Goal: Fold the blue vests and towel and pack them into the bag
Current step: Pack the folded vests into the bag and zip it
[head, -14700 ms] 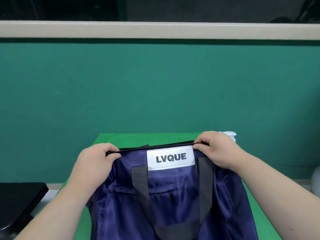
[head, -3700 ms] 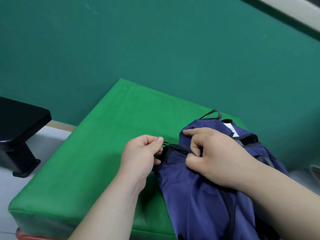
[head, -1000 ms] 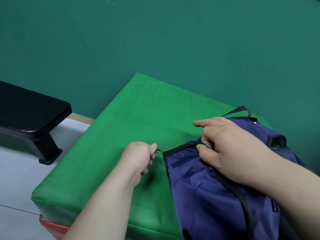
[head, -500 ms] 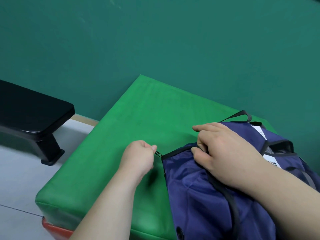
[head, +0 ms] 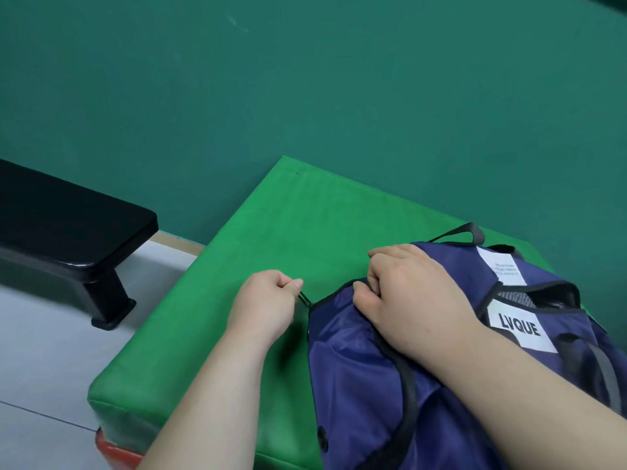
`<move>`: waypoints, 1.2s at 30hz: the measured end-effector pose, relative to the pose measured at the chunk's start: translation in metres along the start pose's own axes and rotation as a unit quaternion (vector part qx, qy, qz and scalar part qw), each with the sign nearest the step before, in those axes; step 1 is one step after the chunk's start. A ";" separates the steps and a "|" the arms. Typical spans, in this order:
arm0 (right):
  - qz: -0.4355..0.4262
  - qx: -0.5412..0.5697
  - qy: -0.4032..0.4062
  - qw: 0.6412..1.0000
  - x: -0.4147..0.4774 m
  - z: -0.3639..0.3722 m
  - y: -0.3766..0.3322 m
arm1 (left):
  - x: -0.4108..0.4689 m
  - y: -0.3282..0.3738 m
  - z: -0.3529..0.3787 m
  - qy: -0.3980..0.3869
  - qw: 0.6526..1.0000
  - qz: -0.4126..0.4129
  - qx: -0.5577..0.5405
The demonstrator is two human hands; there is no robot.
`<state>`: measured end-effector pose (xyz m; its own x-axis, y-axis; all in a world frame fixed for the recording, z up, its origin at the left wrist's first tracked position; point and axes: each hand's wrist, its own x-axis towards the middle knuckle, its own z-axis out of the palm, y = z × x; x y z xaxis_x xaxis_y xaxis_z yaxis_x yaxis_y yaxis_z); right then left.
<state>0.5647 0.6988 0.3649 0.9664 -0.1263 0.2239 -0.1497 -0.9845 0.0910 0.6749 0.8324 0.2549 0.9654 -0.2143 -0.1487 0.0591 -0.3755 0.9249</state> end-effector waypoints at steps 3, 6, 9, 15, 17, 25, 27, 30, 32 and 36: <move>-0.008 0.002 -0.001 1.000 0.003 -0.001 -0.006 | -0.005 0.006 -0.008 0.022 0.999 0.020 0.027; -0.008 0.051 -0.001 0.999 -0.001 -0.014 -0.005 | -0.023 0.021 -0.013 0.031 0.998 0.052 0.011; -0.008 0.082 0.030 0.996 -0.019 -0.030 0.005 | -0.051 0.037 -0.015 0.026 0.994 0.102 -0.029; 0.023 0.121 0.091 0.988 -0.073 -0.051 0.061 | -0.113 0.068 -0.016 0.050 0.958 0.282 0.023; 0.051 0.132 0.094 0.985 -0.089 -0.053 0.081 | -0.127 0.080 -0.013 0.054 0.941 0.324 0.079; 0.081 0.155 0.074 0.982 -0.115 -0.055 0.118 | -0.151 0.121 0.012 0.000 0.912 0.363 0.192; 0.086 0.174 0.078 0.978 -0.117 -0.054 0.125 | -0.155 0.129 0.018 -0.007 0.905 0.368 0.212; 0.115 0.202 0.089 0.969 -0.126 -0.050 0.142 | -0.160 0.140 0.034 -0.022 0.887 0.398 0.232; 0.135 0.208 0.091 0.964 -0.134 -0.046 0.157 | -0.163 0.151 0.049 -0.033 0.876 0.412 0.249; 0.192 0.220 0.123 0.948 -0.145 -0.040 0.197 | -0.167 0.177 0.091 -0.058 0.853 0.440 0.274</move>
<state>0.3863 0.5280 0.3889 0.7721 -0.5075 0.3826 -0.3271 -0.8335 -0.4453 0.5008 0.7194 0.4110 0.5401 -0.7074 0.4560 -0.8347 -0.3807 0.3979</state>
